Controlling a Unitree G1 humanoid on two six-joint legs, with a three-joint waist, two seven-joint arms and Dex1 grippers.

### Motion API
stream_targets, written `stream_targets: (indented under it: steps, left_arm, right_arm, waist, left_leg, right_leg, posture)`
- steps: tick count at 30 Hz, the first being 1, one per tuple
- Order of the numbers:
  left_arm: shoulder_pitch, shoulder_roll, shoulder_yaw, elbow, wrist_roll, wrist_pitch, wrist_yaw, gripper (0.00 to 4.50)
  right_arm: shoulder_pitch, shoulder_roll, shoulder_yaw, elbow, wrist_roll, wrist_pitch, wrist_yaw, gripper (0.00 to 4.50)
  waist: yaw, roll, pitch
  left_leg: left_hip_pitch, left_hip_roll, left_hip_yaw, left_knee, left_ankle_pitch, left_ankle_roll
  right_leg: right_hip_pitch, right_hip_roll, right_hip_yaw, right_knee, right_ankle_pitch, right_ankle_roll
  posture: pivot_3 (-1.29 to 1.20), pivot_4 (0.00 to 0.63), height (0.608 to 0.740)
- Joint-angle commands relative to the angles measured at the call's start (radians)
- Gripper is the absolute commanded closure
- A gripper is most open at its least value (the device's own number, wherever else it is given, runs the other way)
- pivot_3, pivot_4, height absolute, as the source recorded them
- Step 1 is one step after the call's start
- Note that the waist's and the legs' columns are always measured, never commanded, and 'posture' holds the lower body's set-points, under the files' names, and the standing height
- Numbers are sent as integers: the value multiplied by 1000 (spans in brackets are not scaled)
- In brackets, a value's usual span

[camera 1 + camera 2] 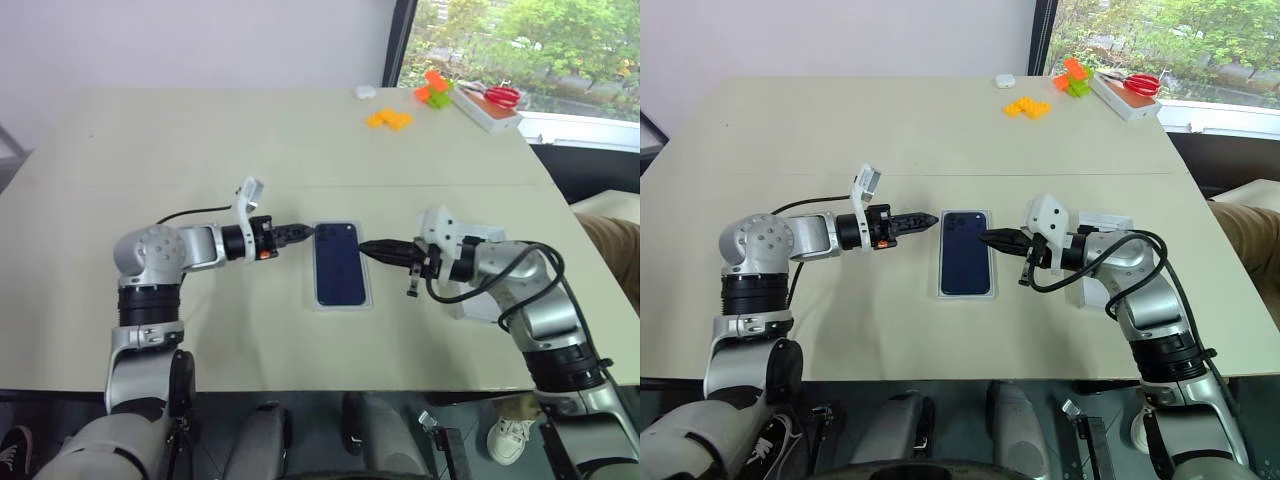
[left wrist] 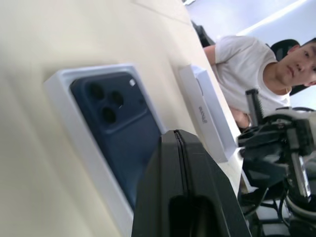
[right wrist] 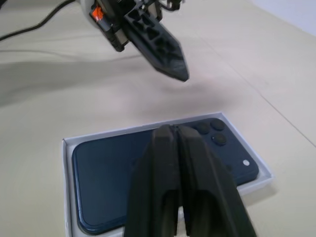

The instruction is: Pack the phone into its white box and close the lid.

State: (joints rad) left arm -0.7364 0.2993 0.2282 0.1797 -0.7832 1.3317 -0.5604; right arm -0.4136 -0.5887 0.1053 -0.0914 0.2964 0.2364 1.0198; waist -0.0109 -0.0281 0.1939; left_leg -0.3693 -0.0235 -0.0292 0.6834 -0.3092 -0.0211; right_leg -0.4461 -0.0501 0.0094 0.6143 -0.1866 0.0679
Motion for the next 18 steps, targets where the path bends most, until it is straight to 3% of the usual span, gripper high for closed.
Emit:
stream_targets:
  steps: [1,14,18]
  left_arm:
    - [20,-34,-44,-31,24,-54,11,4500]
    - [69,-18,-239,0,162,-155,-17,4500]
    - [94,19,-304,-4,215,-187,-29,4500]
  right_arm:
    - [2,11,48,-6,-82,-68,-33,4472]
    - [48,5,168,55,-300,-188,-104,4472]
    - [50,-3,169,56,-324,-202,-105,4472]
  waist:
    - [0,0,0]
    - [-2,0,0]
    - [-3,0,0]
  left_leg:
    - [0,0,0,0,0,0]
    - [1,0,1,0,0,0]
    - [10,1,1,-1,0,1]
  right_leg:
    - [0,0,0,0,0,0]
    - [1,1,0,0,0,0]
    - [9,2,0,-1,0,0]
  posture:
    - [0,150,740]
    - [0,150,740]
    - [0,150,740]
